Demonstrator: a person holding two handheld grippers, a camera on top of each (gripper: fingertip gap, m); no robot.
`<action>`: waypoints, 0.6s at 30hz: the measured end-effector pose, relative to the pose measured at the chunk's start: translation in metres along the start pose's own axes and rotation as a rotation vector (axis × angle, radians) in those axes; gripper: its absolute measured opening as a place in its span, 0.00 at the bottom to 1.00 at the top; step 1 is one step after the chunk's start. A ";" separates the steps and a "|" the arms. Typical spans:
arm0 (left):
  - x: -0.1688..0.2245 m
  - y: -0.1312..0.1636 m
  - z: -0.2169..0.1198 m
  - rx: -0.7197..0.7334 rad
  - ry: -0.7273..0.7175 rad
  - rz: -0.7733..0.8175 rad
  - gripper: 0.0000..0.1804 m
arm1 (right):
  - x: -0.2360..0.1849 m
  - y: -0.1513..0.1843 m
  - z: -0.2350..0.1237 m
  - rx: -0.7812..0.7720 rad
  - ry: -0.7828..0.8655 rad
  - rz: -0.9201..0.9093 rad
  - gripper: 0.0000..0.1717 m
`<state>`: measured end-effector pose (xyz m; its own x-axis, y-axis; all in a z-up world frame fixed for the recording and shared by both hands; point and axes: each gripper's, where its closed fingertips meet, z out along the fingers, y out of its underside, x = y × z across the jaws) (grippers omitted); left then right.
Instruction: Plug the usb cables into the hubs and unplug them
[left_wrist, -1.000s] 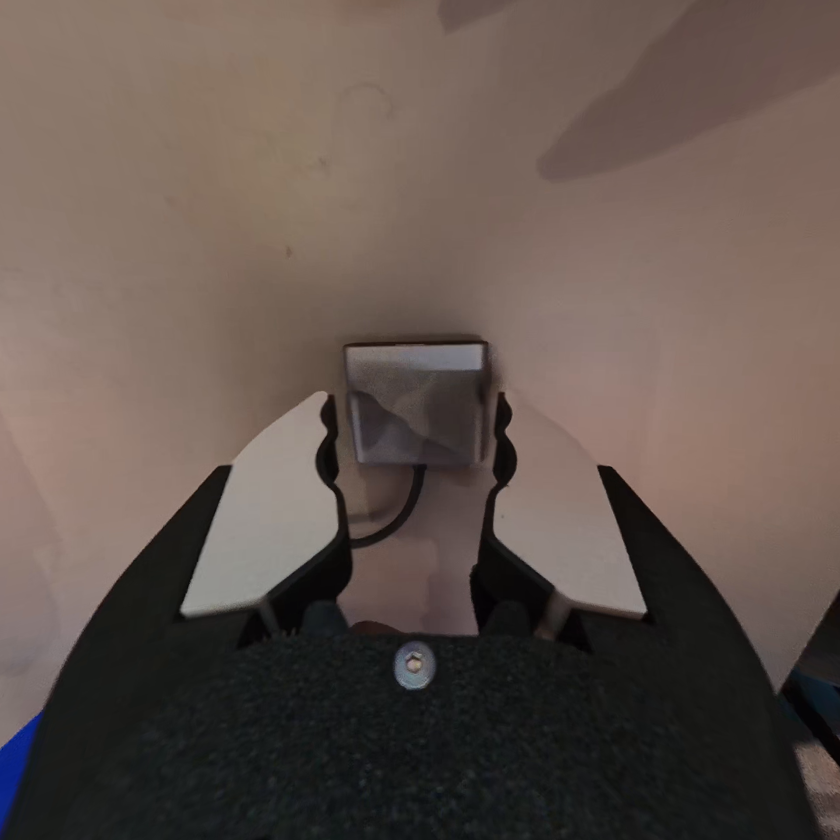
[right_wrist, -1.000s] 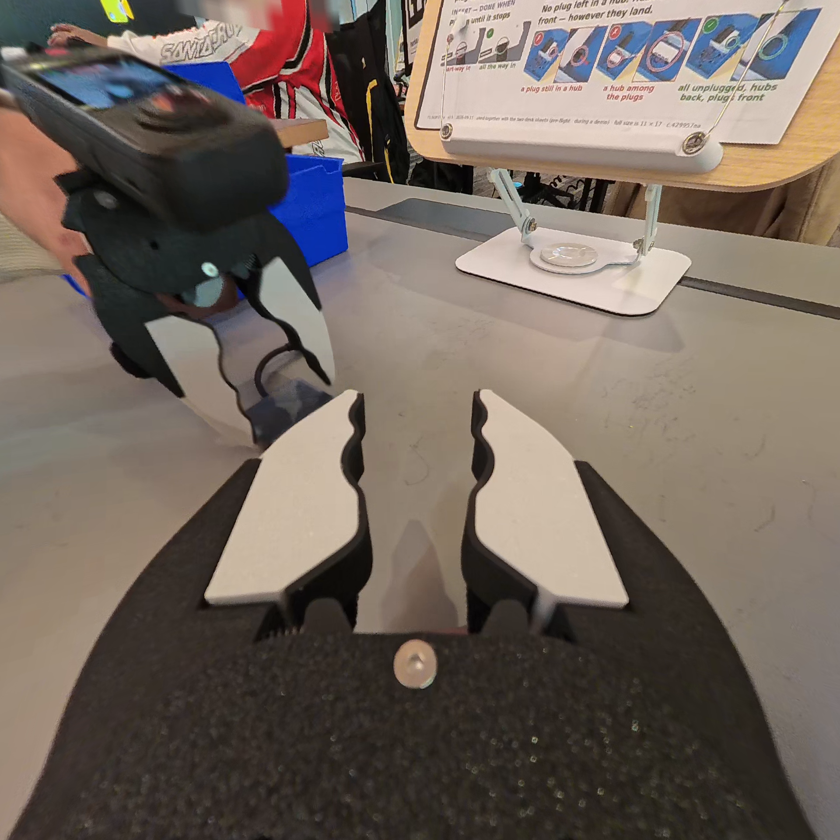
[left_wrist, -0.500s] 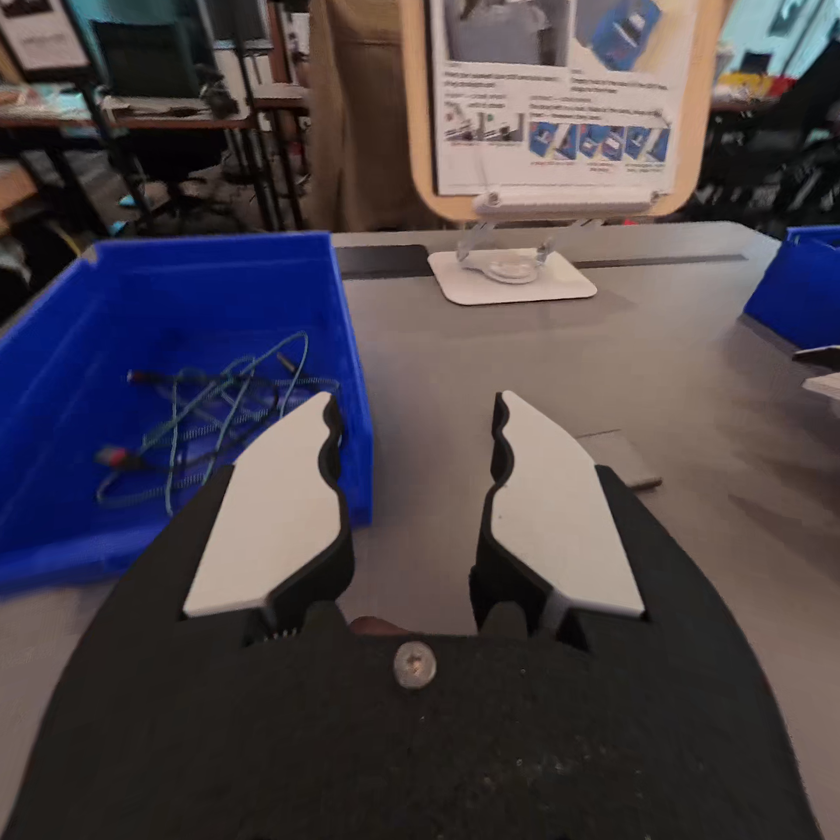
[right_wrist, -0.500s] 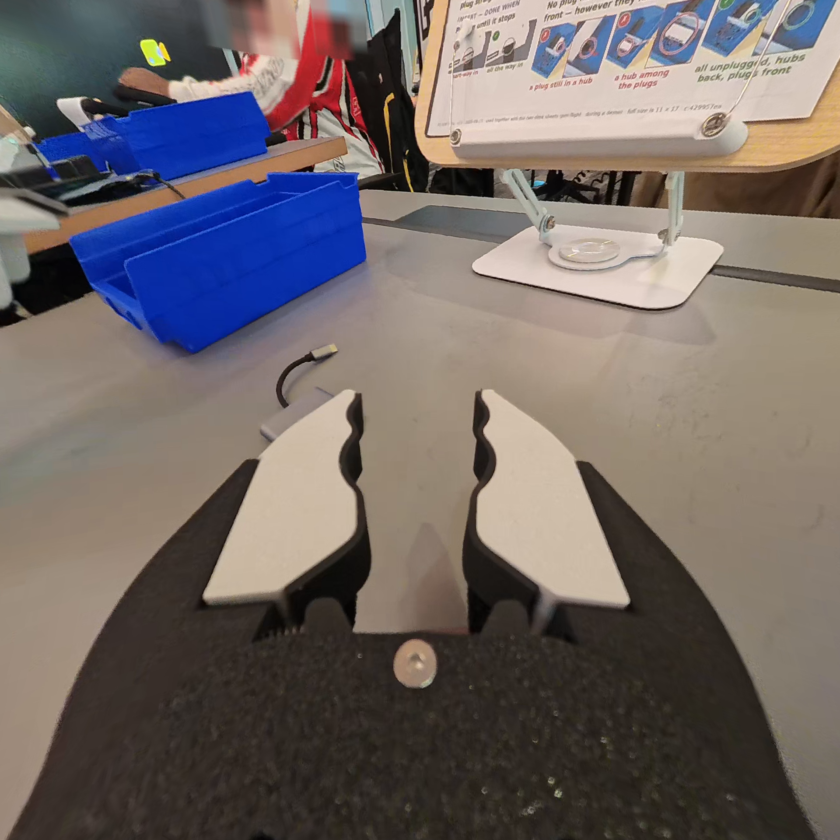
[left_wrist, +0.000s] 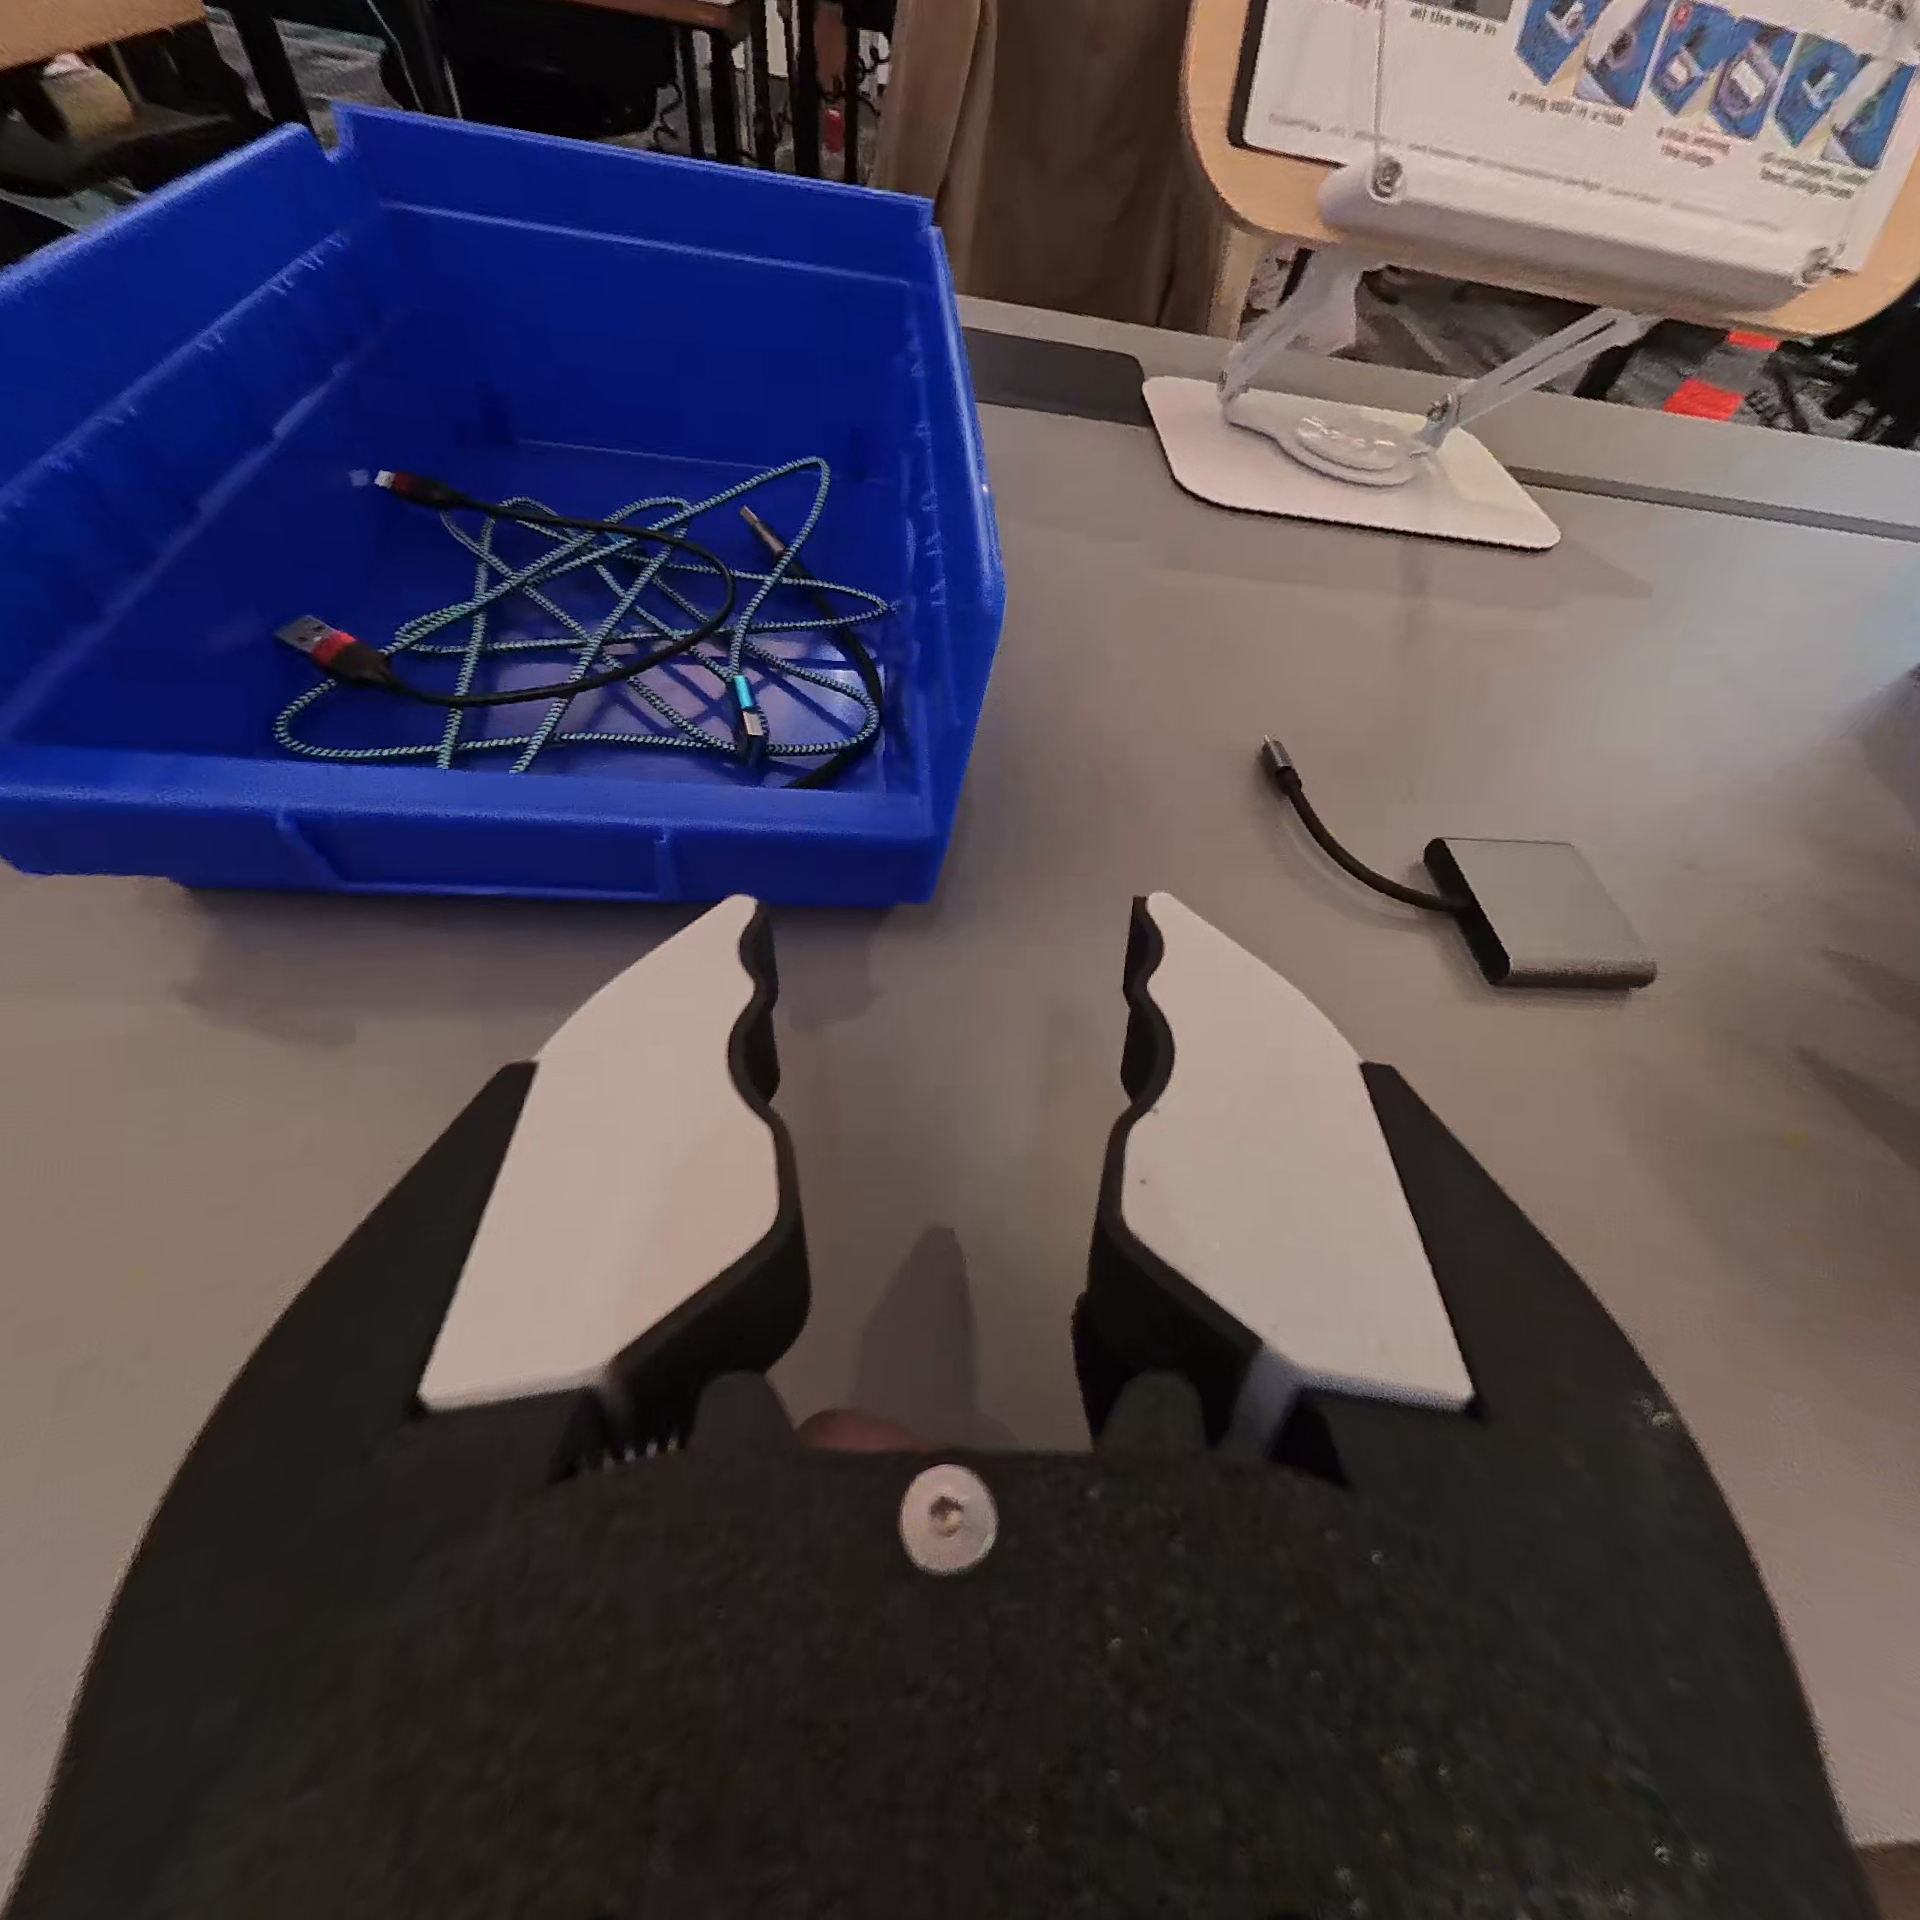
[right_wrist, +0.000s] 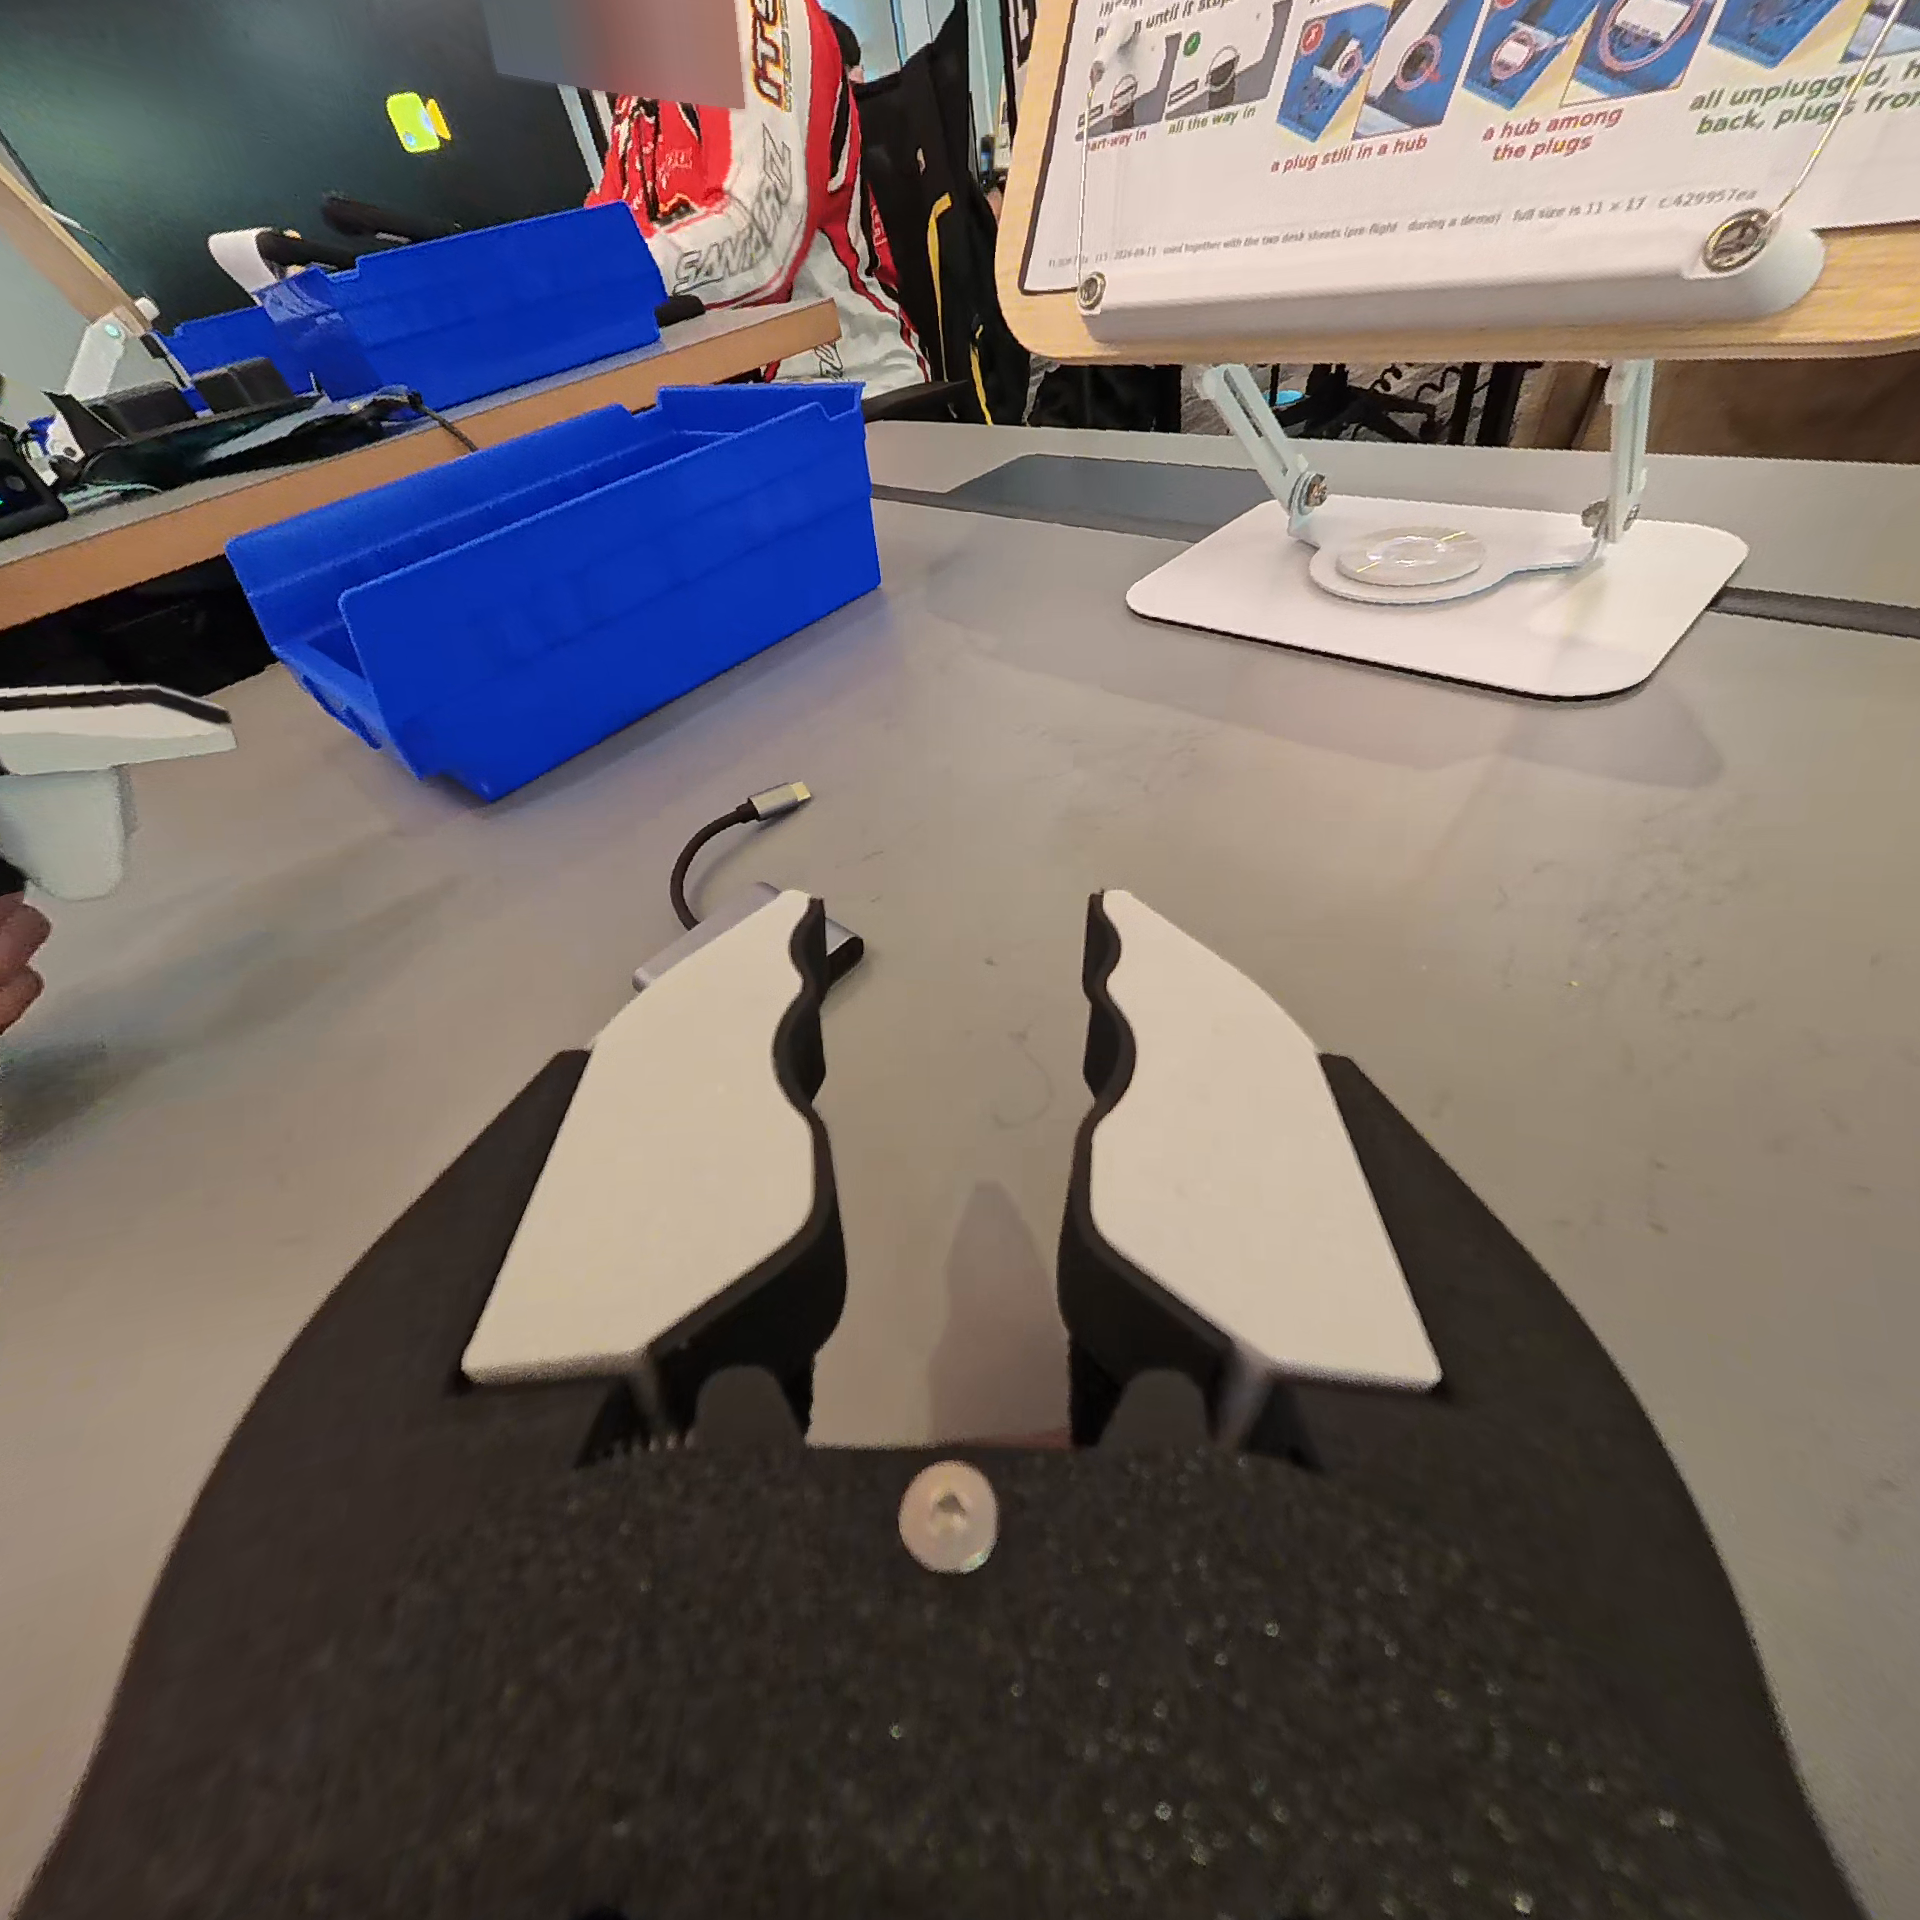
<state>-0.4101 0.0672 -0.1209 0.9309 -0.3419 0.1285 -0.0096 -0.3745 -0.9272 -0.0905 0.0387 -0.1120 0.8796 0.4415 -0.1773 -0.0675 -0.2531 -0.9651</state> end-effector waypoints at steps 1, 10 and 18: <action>0.001 0.000 0.002 -0.009 0.021 0.001 0.35 | 0.000 0.000 0.000 0.001 0.000 0.000 0.27; -0.048 -0.059 0.028 -0.156 0.049 0.176 0.35 | 0.001 0.001 0.001 -0.007 -0.002 0.011 0.27; -0.070 -0.052 0.100 -0.503 0.012 0.288 0.32 | 0.000 0.002 0.001 -0.013 -0.003 0.004 0.27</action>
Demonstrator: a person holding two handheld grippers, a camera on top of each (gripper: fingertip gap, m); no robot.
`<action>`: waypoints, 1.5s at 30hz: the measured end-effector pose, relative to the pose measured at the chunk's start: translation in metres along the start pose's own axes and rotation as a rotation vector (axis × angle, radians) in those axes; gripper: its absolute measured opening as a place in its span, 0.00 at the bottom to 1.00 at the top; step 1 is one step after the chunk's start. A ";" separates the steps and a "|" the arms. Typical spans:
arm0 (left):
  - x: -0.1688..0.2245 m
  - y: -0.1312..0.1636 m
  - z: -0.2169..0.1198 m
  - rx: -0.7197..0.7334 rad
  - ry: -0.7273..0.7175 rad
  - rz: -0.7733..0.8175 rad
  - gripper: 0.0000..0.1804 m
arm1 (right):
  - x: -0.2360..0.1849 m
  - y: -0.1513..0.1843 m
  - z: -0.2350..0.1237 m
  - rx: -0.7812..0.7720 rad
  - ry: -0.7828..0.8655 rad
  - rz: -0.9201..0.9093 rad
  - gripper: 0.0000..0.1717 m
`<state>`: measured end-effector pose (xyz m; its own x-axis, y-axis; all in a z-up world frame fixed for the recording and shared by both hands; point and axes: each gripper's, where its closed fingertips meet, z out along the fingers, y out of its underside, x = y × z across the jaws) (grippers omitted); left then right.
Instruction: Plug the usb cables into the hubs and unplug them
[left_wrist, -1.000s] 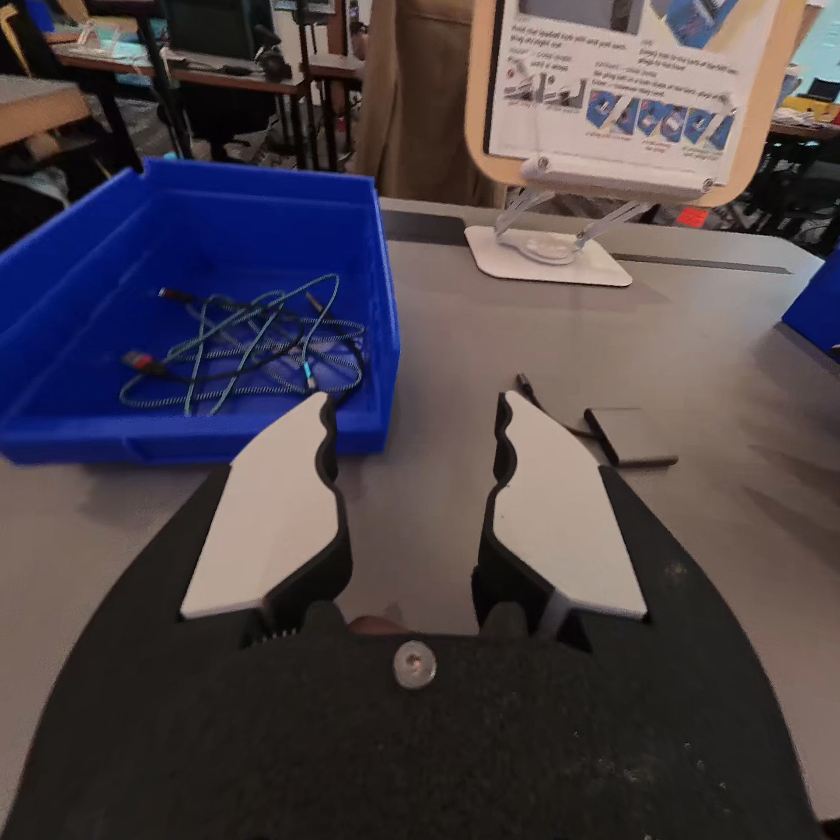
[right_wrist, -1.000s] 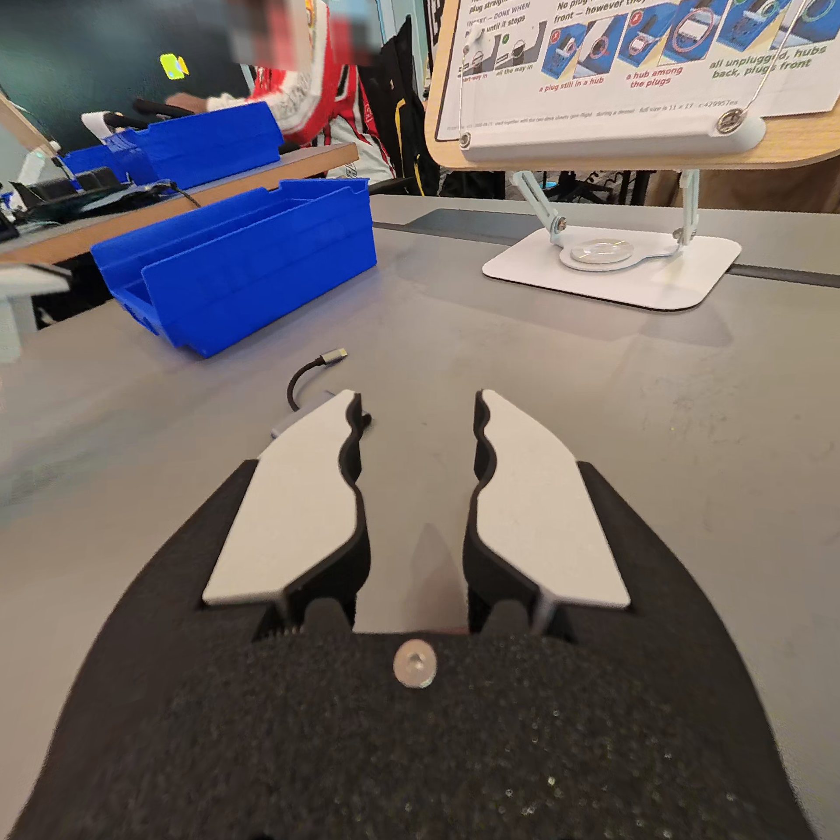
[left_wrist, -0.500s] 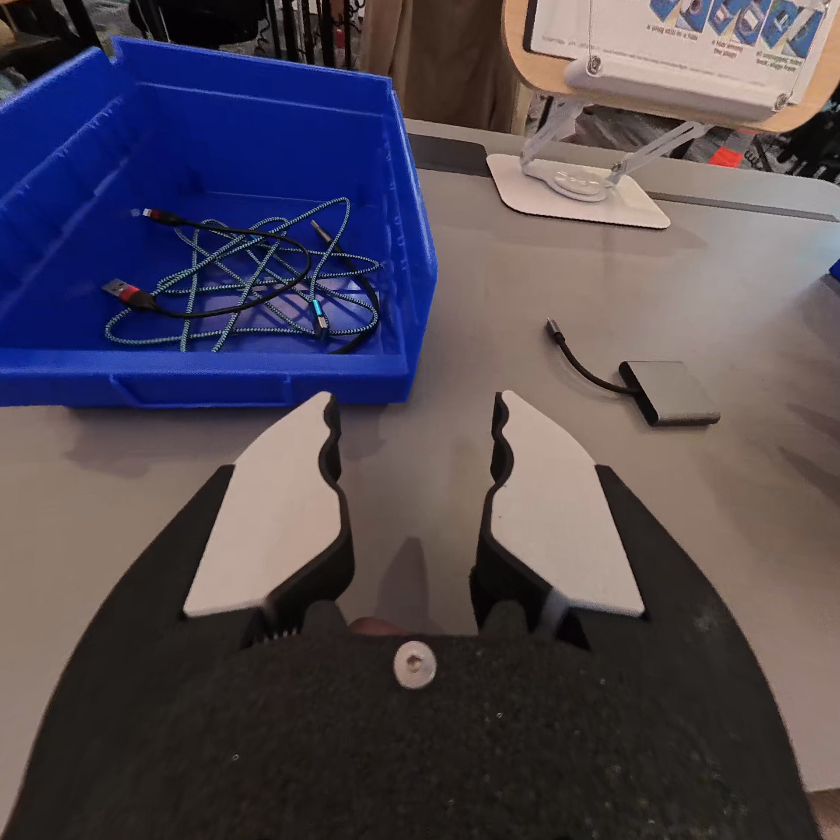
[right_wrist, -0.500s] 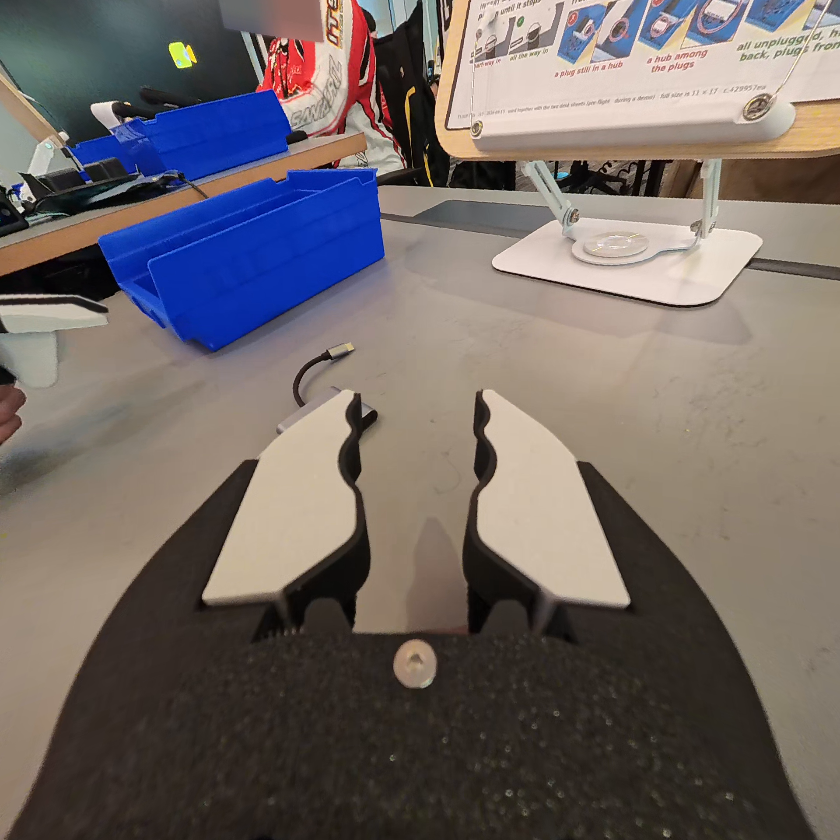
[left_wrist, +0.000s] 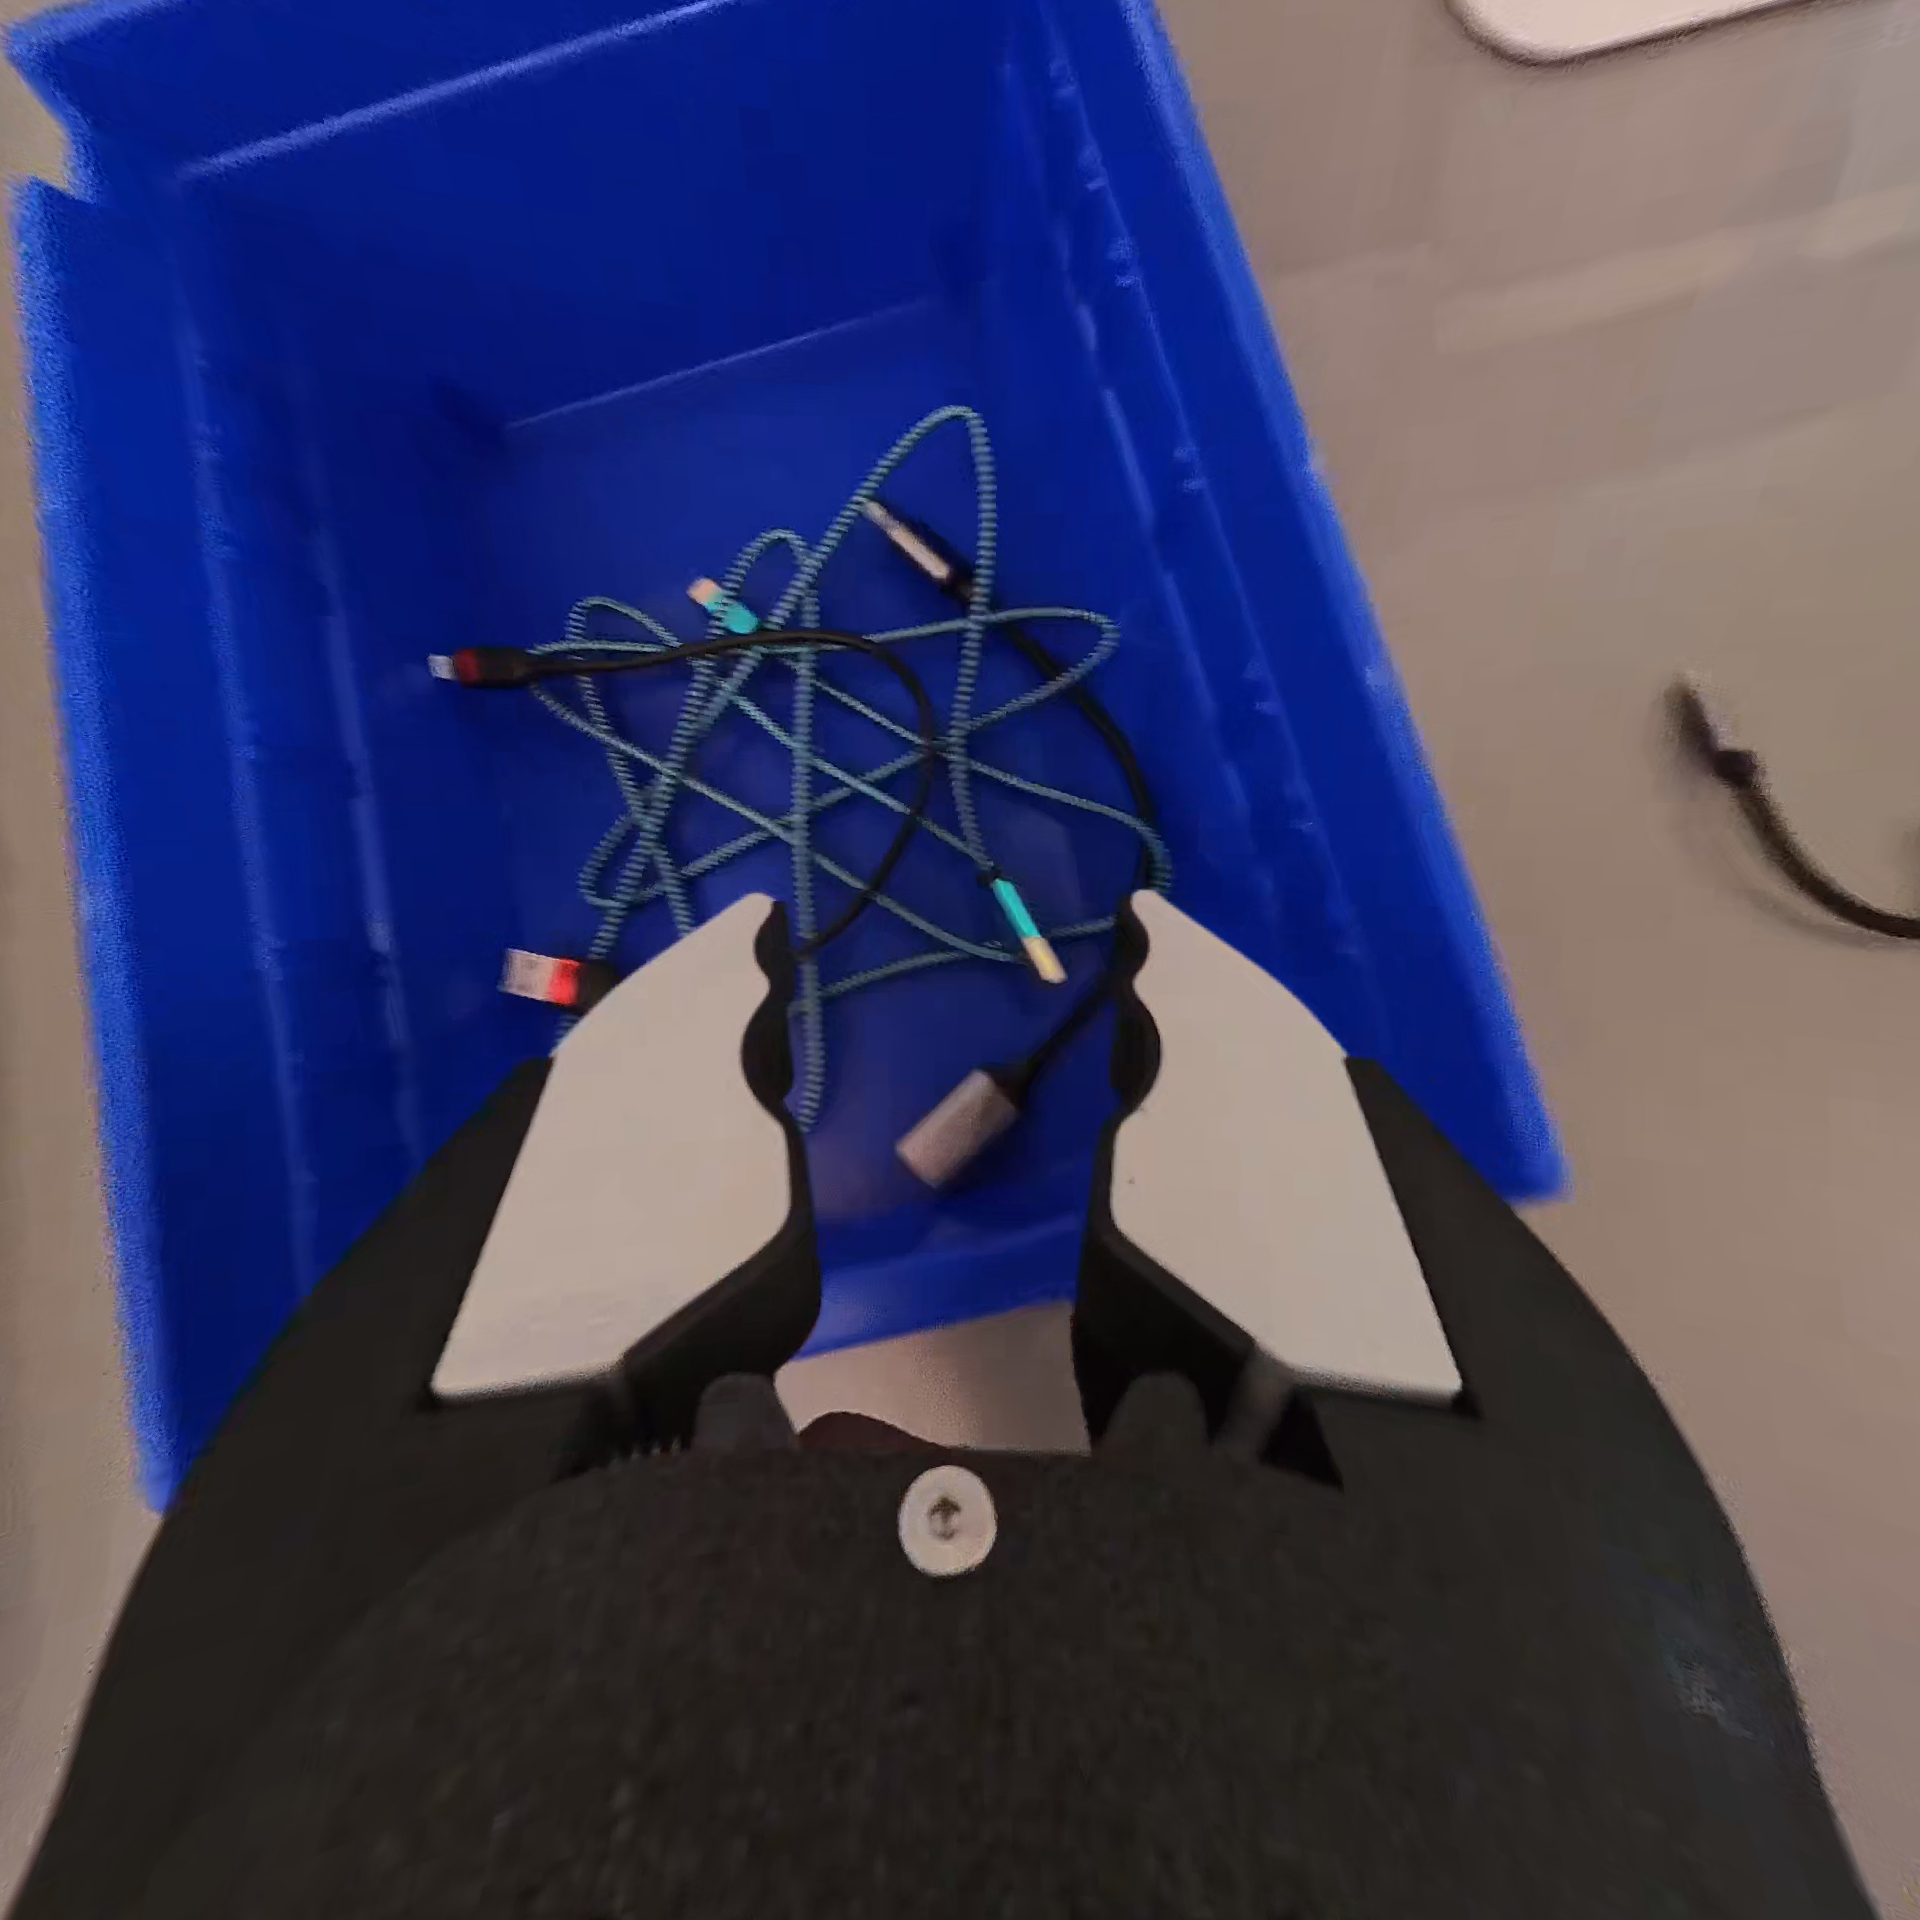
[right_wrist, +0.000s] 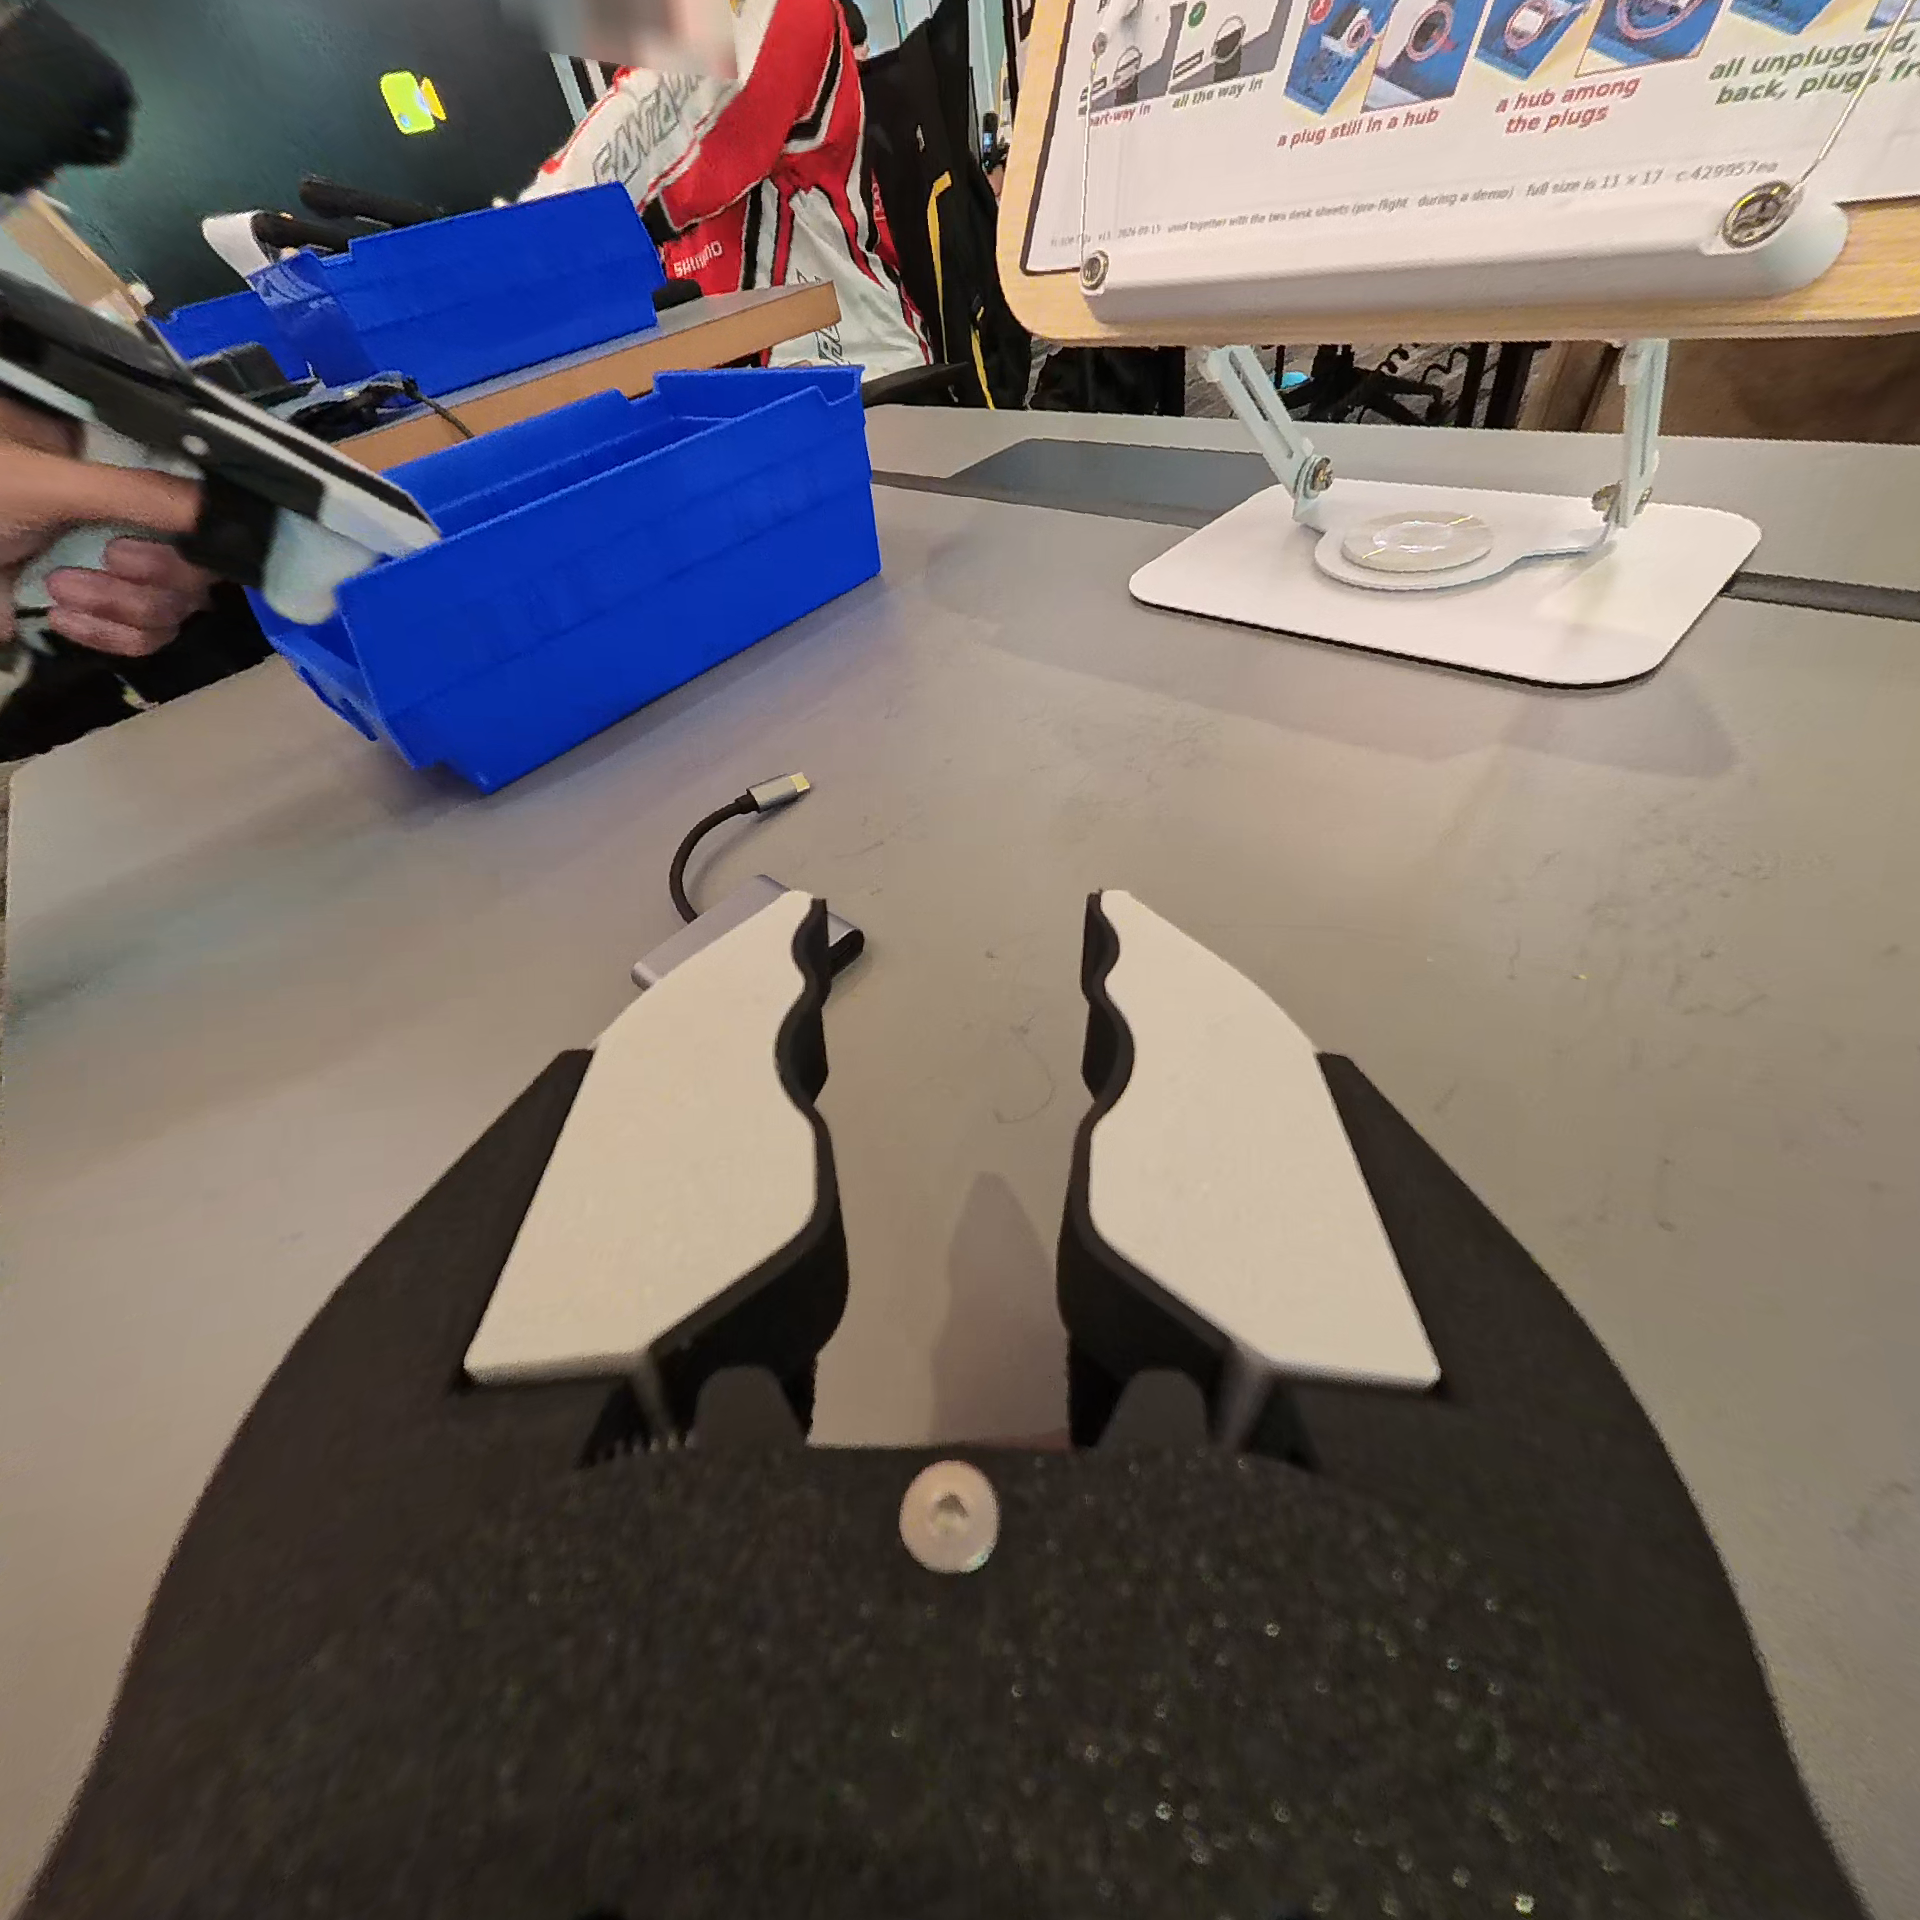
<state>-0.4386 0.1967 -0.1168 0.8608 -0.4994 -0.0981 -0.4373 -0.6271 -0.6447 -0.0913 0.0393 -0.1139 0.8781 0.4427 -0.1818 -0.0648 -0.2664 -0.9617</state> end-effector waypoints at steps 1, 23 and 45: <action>-0.014 -0.004 0.004 0.004 -0.072 0.017 0.32 | 0.000 0.000 0.000 0.001 -0.001 0.005 0.27; -0.090 -0.023 0.087 -0.615 0.067 0.807 0.32 | -0.003 0.001 0.000 -0.003 -0.015 -0.008 0.26; -0.073 -0.006 0.097 -0.639 0.229 0.826 0.03 | -0.002 0.002 0.000 -0.009 -0.022 0.019 0.26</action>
